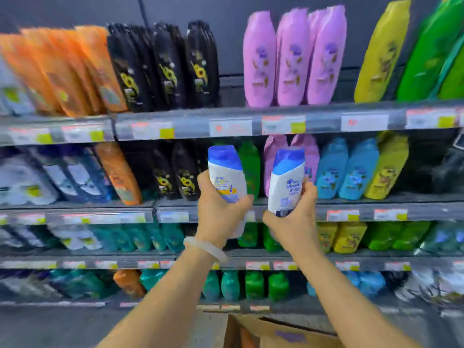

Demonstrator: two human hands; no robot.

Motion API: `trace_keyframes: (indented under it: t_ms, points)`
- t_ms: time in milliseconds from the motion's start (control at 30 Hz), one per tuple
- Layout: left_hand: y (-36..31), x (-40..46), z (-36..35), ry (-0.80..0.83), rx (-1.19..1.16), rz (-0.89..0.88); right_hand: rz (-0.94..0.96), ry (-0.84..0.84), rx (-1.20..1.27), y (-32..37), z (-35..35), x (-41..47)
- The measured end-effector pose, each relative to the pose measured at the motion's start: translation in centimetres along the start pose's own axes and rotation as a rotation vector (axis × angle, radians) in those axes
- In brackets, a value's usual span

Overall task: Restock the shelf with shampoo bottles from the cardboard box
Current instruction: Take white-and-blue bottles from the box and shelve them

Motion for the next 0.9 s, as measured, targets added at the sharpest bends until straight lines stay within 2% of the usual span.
trace_keyframes:
  t_ms: [133, 333, 567, 900]
  points:
    - [-4.2, 1.5, 6.1, -0.106, 0.018, -0.039, 0.124, 0.072, 0.016, 6.6, -2.7, 0.3]
    - [-5.9, 2.0, 16.2, -0.221, 0.061, -0.008, 0.24, 0.19, 0.06, 14.0, -10.5, -1.9]
    - [-3.4, 2.8, 30.9, -0.324, 0.093, 0.037, 0.246, 0.388, 0.128, 18.2, -24.8, -8.3]
    - [1.6, 6.6, 53.1, -0.369, 0.209, 0.059, 0.207, 0.473, 0.219, 24.8, -45.7, -16.7]
Point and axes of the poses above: each hand's wrist, its own x-axis towards the middle knuckle, its own z-axis out of the back of the hand, y = z × x, the point moved 5 cm from there along x, towards the middle knuckle, and after that the axes turned 7 degrees about -z, right-handed, at the moved point
